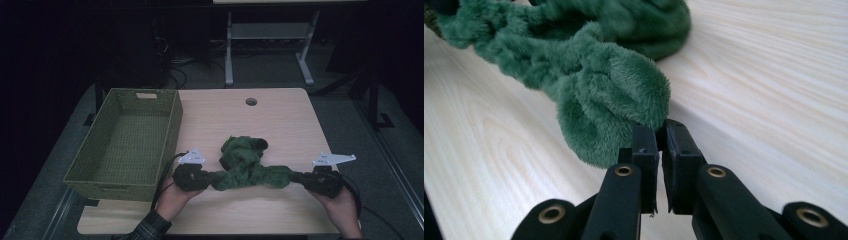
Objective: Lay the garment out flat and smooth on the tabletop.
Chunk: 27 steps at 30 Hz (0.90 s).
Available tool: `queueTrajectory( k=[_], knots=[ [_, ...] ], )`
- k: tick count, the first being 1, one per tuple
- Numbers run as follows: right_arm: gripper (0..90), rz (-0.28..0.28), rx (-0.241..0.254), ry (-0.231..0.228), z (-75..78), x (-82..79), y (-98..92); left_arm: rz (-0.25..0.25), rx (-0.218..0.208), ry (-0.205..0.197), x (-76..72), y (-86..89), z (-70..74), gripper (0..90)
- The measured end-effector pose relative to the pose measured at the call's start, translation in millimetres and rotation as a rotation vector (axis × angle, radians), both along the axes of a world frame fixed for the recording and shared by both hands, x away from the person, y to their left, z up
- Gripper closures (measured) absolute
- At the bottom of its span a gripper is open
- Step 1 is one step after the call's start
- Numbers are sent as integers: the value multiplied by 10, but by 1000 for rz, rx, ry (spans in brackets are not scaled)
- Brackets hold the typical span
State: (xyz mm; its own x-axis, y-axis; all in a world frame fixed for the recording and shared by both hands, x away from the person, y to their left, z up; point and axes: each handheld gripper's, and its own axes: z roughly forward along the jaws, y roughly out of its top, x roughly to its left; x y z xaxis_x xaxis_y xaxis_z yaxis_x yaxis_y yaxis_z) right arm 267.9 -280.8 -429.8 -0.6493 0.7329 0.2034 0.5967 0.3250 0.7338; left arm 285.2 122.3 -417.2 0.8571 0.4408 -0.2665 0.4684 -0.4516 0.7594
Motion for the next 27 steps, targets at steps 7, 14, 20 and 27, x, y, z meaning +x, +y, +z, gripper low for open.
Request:
queueTrajectory(
  k=[7, 14, 20, 27],
  knots=[
    [848, 6, -61, 67, -211, -128, -22, -15, 84, 56, -83, -3, -254, 797],
    [791, 5, -109, 101, -347, -97, 32, 5, 150, 66, -38, -35, -398, 694],
    [571, 0, -46, 36, -185, -85, 4, 73, 65, -18, 0, 49, -95, 479],
    [578, 32, 1, -18, 42, 156, 201, 149, 38, -40, 215, 1, -14, 465]
  ],
)
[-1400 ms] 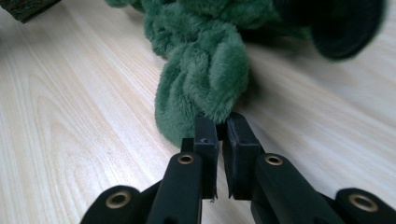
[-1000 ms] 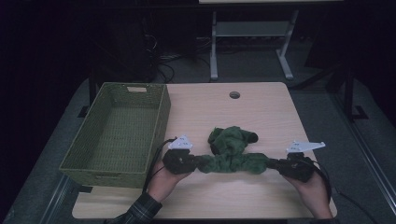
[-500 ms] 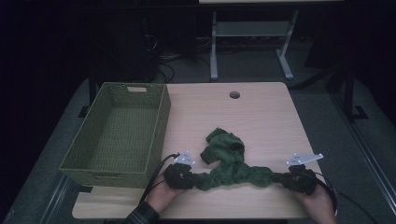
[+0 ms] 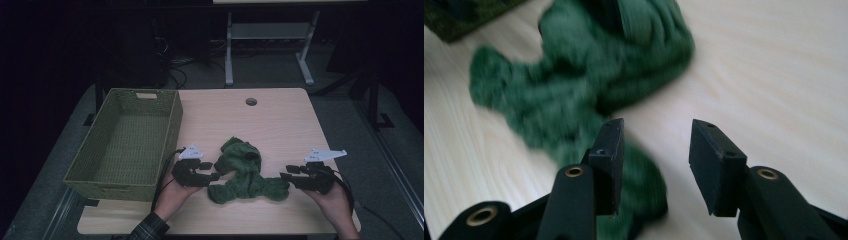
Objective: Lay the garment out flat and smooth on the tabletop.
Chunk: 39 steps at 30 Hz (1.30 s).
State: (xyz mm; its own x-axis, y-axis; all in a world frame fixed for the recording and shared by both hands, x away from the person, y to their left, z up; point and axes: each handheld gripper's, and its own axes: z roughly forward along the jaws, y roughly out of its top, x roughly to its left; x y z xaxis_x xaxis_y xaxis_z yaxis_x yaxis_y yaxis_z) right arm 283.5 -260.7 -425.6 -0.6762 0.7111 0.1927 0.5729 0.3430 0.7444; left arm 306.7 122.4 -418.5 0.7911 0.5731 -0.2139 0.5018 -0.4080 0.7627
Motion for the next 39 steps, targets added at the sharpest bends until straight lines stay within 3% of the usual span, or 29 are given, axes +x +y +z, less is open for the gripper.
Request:
queueTrajectory(
  k=[5, 10, 15, 18, 20, 22, 26, 30, 34, 39],
  knots=[
    [583, 46, 20, -46, 168, 218, 243, 34, 26, -12, 168, -49, -30, 459],
    [583, 97, 19, -69, 236, 396, 492, 26, 70, -4, 255, -70, -115, 456],
    [587, 134, 6, -57, 227, 533, 706, 24, 88, 12, 309, -130, -214, 455],
    [739, 133, -29, -68, 198, 596, 770, 3, 105, 14, 355, -163, -267, 558],
    [812, 124, -35, -69, 191, 634, 745, -18, 111, 10, 379, -178, -275, 714],
    [824, 102, -28, -71, 204, 649, 679, -22, 109, -1, 405, -198, -254, 801],
    [831, 55, -8, -91, 261, 638, 459, -13, 94, -52, 468, -207, -123, 820],
    [844, -3, -18, -75, 219, 666, 225, 0, 75, -76, 561, -225, -51, 820],
    [850, -48, -50, -4, -9, 765, 97, -11, 80, -57, 678, -336, -123, 819],
    [856, -70, -125, 103, -321, 862, 75, -44, 144, -12, 771, -485, -349, 820]
  ],
)
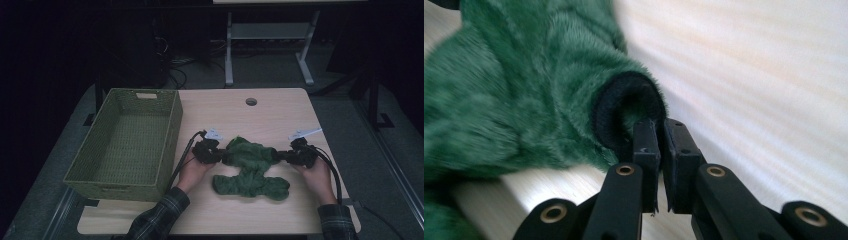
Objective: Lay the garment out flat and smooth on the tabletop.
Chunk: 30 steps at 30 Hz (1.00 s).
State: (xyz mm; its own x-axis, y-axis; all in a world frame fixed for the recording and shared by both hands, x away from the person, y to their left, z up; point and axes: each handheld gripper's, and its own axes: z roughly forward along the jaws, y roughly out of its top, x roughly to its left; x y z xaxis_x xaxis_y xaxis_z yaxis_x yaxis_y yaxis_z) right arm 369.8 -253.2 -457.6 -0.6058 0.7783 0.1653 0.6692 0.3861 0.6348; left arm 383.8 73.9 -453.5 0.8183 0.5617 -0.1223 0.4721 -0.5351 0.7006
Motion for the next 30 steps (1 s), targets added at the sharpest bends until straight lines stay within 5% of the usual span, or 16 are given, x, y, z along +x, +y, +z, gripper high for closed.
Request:
queueTrajectory(
  k=[4, 7, 11, 18, 23, 30],
  knots=[
    [852, 4, -5, 17, -51, -3, -15, -12, -5, 7, 16, -1, -27, 799],
    [773, 14, 21, 7, -3, -17, -35, -8, 8, 7, 14, 29, -14, 688],
    [661, 4, 107, -48, 217, -27, -81, 8, -33, -13, -2, 83, 89, 612],
    [623, 28, 148, -108, 544, 89, -25, 10, -63, -11, 1, 88, 140, 588],
    [650, 66, 130, -122, 671, 276, 216, -4, -57, -12, -1, 53, 111, 589],
    [666, 132, 123, -76, 590, 555, 632, -64, -19, -5, -24, -10, 49, 635]
  ],
)
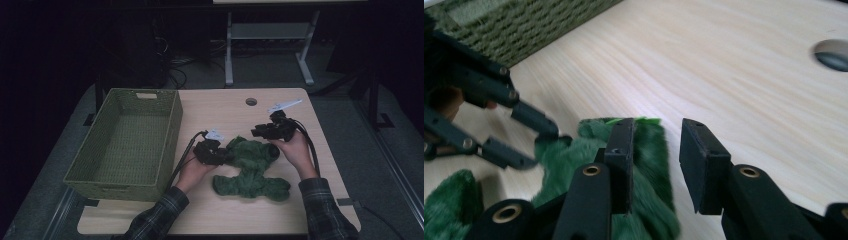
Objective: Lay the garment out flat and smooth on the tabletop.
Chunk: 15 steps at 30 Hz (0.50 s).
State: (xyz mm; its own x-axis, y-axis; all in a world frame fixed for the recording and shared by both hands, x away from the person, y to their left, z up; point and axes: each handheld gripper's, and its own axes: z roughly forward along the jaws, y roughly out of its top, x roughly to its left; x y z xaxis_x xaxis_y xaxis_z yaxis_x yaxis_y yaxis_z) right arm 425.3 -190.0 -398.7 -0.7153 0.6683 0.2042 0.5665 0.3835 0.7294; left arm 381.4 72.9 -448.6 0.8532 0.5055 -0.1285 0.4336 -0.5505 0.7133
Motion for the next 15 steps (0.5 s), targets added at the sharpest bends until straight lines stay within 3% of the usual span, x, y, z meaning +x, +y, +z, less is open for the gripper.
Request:
queueTrajectory(
  k=[5, 15],
  knots=[
    [664, 41, -34, 23, -107, 80, 257, -41, 33, -2, -37, -83, -59, 709],
    [627, 119, -93, 41, -260, 51, 630, -32, 20, 11, -43, -105, -94, 744]
  ],
)
